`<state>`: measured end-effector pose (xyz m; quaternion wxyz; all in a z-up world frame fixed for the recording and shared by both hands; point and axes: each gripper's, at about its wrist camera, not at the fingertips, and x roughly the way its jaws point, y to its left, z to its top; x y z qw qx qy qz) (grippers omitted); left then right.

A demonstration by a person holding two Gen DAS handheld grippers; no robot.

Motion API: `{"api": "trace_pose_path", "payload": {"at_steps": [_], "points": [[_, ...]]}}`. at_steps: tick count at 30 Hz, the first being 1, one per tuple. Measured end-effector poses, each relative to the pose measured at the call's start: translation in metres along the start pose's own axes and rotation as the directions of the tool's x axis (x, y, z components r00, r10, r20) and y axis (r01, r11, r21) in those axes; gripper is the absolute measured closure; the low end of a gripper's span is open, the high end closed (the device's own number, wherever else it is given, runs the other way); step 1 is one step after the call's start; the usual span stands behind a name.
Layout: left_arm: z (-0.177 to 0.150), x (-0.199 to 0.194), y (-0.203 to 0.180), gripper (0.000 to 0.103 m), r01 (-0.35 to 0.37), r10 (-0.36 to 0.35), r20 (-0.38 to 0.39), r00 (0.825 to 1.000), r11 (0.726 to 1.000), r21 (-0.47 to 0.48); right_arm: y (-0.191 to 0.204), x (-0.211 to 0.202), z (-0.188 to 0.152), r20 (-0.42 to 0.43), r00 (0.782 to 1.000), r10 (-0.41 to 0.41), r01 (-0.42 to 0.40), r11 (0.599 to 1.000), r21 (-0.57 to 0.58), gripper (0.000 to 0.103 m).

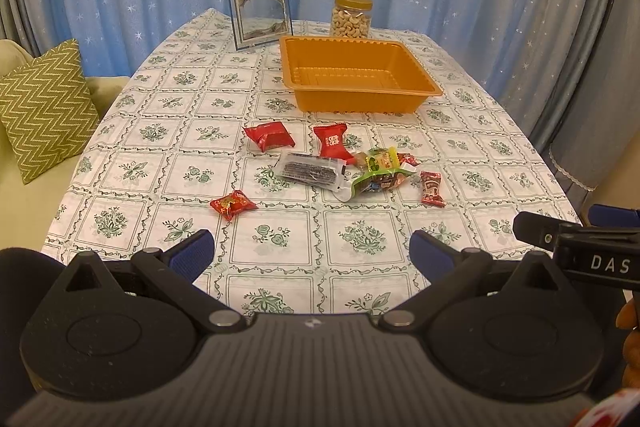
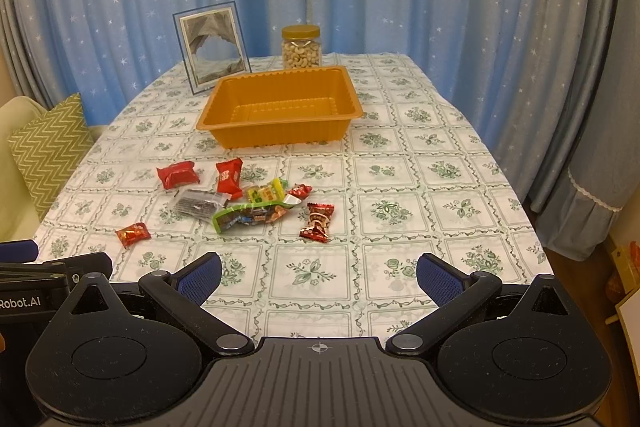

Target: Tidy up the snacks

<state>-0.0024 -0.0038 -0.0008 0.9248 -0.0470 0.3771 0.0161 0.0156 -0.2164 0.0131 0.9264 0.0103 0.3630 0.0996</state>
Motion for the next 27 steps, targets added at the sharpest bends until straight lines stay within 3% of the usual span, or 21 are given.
{"api": "trace_pose_path", "payload": {"at_steps": [27], "points": [[0.0002,-0.0015,-0.0006,0.0,0.01,-0.01,-0.004,1.0,1.0,-0.011,0.0009,0.0005,-0.0017,-0.002,1.0,0.001,-0.001,1.0,0.003,0.0]]}}
